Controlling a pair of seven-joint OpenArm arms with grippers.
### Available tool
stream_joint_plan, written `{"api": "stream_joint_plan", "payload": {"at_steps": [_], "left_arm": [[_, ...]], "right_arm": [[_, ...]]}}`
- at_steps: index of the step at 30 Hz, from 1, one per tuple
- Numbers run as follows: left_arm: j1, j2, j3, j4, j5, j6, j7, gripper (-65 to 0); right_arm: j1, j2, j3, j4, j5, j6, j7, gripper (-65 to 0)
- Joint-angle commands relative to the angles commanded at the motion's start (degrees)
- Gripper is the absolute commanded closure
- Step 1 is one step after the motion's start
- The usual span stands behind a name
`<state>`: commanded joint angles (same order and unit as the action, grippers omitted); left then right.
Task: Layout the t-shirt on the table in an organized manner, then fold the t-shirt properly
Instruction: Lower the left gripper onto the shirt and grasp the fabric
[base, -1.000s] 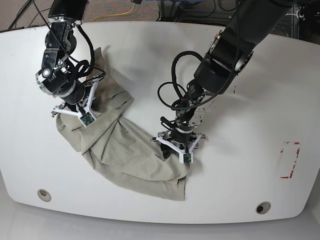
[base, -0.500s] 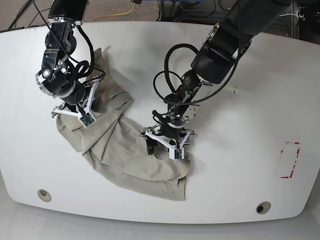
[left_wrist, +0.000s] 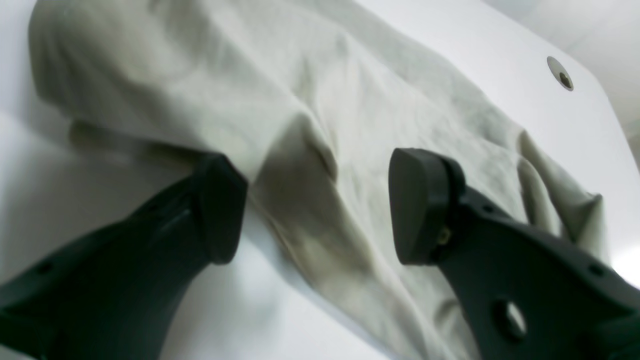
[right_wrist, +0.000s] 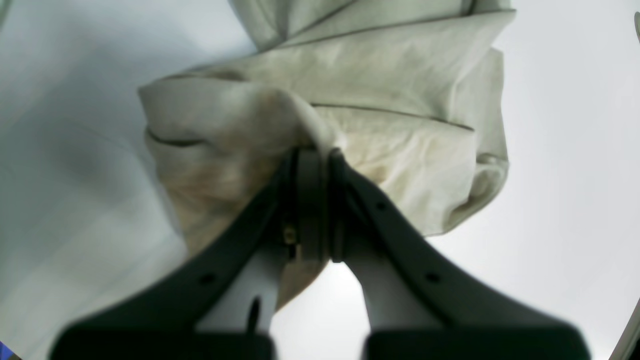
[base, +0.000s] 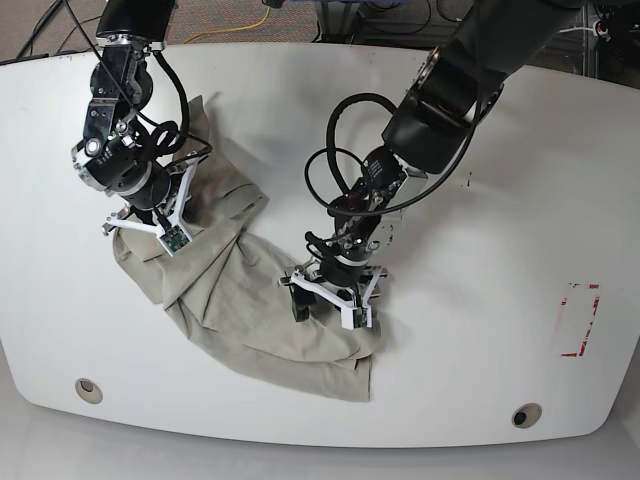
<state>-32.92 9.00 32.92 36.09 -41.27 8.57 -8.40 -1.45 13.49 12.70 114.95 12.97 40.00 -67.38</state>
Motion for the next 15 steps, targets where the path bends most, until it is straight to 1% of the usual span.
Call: {"api": "stream_joint_plan", "payload": {"at_steps": [3,9,13,15], "left_arm": [[-1.05,0.0,0.0,-2.46,0.0,0.0,0.0,-42.1],[-1.05,0.0,0.0,-3.16,0.18,0.0,-0.18,-42.1],[-1.05,0.0,0.0,-3.34,0.18,0.0,-2.55,-42.1],[-1.23,0.0,0.09,-5.01,0.18,0.0,-3.52,-42.1]], "right_arm": [[0.0,0.0,-0.18,0.0,0.0,0.0,0.0,-0.6],[0.0,0.0,-0.26,0.0,0.0,0.0,0.0,-0.6],[0.0,-0.09,-0.26,0.0,0.0,0.0,0.0,-0.6],[0.0,-0.18,-0.26,0.0,0.0,0.0,0.0,-0.6]]}}
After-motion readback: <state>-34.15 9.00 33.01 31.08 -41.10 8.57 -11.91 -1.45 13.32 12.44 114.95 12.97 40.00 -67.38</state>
